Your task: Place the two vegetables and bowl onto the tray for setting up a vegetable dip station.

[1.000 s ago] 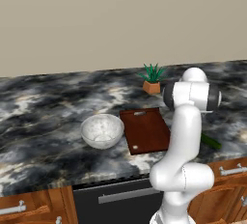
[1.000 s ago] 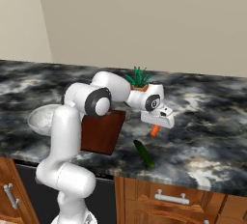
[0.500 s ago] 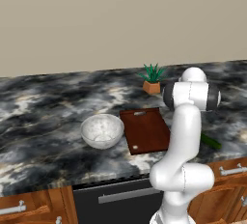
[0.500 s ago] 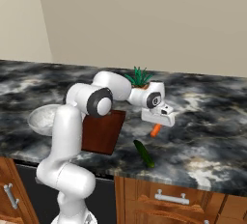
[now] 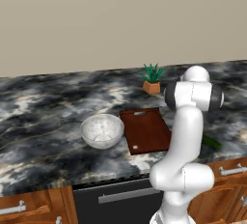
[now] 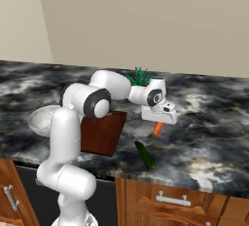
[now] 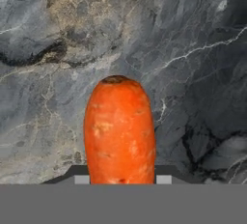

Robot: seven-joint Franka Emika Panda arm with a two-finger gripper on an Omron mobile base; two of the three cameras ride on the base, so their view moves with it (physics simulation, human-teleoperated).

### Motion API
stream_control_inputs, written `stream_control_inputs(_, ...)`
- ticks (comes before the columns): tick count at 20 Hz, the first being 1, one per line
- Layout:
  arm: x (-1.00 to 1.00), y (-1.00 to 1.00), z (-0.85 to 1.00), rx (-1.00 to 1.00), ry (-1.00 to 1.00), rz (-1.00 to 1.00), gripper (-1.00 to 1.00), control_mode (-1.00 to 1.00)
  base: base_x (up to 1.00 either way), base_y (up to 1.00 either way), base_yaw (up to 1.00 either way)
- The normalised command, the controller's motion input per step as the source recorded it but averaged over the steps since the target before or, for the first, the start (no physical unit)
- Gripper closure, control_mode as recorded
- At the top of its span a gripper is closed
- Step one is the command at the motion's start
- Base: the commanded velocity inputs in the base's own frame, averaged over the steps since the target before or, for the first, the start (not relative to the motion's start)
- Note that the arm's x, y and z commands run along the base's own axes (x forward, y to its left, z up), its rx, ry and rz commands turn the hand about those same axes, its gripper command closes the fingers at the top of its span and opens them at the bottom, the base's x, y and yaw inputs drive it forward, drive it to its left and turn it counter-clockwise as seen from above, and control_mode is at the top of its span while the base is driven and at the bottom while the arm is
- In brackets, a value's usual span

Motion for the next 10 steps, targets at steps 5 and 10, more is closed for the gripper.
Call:
stream_control_inputs(5, -0.20, 0.36, 0.74, 0.00, 0.00, 0.18, 1.00, -1.00, 0.00, 0.00, 0.00)
stream_control_inputs(10, -0.43, 0.43, 0.60, 0.00, 0.00, 0.27, 1.00, -1.00, 0.00, 0.00, 0.00)
